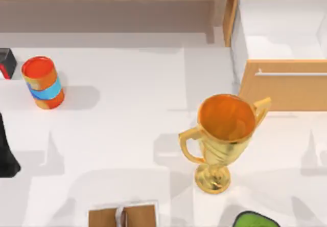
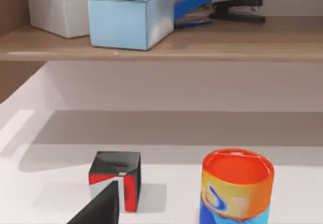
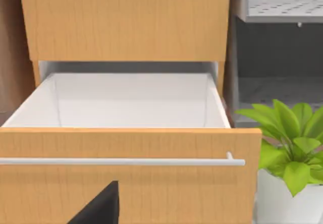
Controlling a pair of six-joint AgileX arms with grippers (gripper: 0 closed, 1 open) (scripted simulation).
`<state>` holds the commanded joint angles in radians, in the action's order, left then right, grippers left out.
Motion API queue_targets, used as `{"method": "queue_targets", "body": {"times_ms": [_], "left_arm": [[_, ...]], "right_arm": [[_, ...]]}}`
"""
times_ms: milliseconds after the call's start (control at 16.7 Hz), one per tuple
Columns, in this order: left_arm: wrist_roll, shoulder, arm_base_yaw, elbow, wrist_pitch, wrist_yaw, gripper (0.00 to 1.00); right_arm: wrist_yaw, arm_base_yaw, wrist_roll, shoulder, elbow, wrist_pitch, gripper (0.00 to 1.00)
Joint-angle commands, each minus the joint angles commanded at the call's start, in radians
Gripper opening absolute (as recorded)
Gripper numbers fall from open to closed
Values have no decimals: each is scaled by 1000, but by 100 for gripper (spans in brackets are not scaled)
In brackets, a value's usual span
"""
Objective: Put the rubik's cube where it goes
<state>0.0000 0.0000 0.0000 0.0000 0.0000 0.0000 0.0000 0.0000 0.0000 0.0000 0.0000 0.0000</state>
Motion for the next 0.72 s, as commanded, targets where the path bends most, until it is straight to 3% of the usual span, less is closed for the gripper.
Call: {"method": "queue_targets", "body": {"times_ms": [360, 720], "left_arm": [[0, 0, 0, 0, 0, 0, 100], [0, 0, 0, 0, 0, 0, 100]], "right_arm": [[34, 38, 0, 94, 75, 25, 100], [176, 188, -1, 496, 388, 131, 100]]}}
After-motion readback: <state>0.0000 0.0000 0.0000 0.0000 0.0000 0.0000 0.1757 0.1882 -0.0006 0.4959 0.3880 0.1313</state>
